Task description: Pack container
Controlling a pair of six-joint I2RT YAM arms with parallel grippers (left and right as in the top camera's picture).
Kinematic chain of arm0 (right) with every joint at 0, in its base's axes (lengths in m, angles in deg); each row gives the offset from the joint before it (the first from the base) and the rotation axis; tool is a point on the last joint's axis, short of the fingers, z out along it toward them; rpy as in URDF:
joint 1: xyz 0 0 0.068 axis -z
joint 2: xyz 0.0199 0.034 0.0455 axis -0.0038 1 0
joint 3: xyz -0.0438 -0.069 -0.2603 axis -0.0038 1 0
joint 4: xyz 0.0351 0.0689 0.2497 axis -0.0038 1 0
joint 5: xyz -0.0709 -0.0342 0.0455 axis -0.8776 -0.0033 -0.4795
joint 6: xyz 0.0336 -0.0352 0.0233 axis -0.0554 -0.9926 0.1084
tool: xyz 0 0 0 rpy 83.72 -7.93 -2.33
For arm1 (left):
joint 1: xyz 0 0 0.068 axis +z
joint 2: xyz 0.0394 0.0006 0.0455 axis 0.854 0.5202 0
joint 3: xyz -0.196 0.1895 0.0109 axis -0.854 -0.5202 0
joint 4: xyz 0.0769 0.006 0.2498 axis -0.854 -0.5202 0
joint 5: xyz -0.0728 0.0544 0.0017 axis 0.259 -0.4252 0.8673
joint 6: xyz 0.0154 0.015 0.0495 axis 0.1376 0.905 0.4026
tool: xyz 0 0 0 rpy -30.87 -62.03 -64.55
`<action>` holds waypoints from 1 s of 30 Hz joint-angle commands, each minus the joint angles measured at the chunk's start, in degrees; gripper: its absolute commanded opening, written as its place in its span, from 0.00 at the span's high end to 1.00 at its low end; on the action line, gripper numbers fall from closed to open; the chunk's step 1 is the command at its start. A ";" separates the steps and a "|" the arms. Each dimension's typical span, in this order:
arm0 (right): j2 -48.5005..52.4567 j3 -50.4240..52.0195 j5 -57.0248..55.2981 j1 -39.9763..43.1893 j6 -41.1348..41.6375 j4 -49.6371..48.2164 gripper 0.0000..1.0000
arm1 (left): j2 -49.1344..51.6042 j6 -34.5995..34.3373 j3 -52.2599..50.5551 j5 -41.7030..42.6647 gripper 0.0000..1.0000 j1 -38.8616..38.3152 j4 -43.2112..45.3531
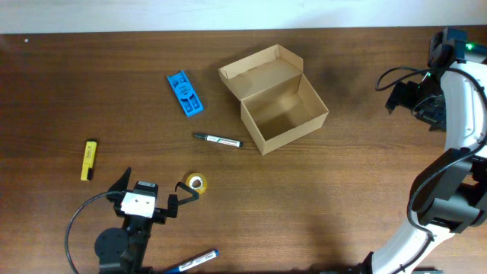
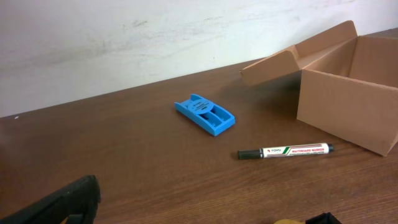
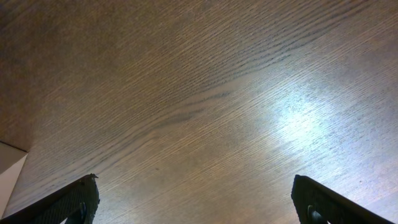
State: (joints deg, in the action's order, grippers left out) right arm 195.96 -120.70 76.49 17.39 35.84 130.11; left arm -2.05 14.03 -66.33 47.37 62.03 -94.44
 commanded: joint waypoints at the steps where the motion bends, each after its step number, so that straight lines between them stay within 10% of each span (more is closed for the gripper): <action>1: -0.61 0.22 -0.70 -0.17 0.24 0.02 0.01 | 0.02 -0.31 -0.28 -0.61 0.00 -0.24 -0.02; 30: -4.57 0.22 -0.70 -0.17 0.24 -0.24 0.01 | 0.02 -0.31 -0.28 -0.61 0.00 -0.24 -0.02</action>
State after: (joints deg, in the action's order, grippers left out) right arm 195.45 -120.68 76.51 17.39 35.84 130.11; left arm -2.05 14.03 -66.33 47.37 62.03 -94.44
